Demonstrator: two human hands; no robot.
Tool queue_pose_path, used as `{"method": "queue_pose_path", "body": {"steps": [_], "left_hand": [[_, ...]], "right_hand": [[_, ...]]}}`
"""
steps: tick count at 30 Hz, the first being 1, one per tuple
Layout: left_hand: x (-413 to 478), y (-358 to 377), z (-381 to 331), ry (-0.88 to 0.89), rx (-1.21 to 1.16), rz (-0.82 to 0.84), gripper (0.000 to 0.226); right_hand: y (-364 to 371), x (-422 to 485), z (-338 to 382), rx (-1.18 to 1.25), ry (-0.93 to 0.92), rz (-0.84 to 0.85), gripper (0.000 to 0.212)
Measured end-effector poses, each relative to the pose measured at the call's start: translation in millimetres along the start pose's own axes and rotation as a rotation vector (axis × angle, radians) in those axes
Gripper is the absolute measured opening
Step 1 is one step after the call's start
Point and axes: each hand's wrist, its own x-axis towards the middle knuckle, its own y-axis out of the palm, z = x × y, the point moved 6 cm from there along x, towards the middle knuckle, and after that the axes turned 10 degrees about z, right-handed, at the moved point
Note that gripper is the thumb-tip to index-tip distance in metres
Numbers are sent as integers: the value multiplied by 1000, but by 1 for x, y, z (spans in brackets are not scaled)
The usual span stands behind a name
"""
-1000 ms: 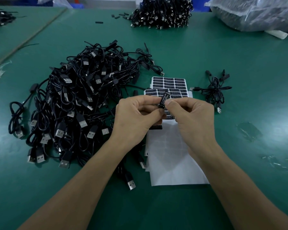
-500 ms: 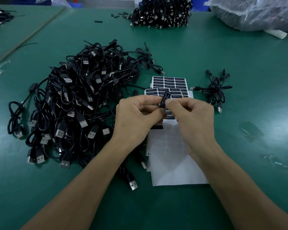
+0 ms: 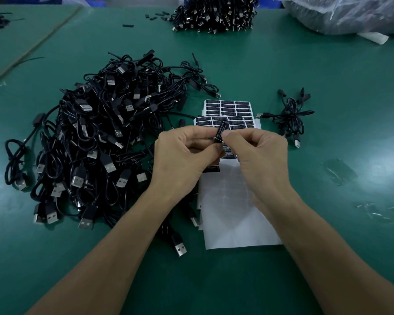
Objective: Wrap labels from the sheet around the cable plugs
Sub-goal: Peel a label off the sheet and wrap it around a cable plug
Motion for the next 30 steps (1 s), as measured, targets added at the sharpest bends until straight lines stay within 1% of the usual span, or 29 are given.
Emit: {"method": "queue_pose_path", "body": {"steps": [8,23,30], "left_hand": [[0,0,0,12,15,-8,27],[2,3,1,-2,14,50,29],[2,5,1,13,-24,76,25]], "right_hand": [[-1,2,-5,-15,3,-40,9],[-3,2,-5,-61,-34,-44,10],[-3,3,-4,-74,-46,-41,9]]}}
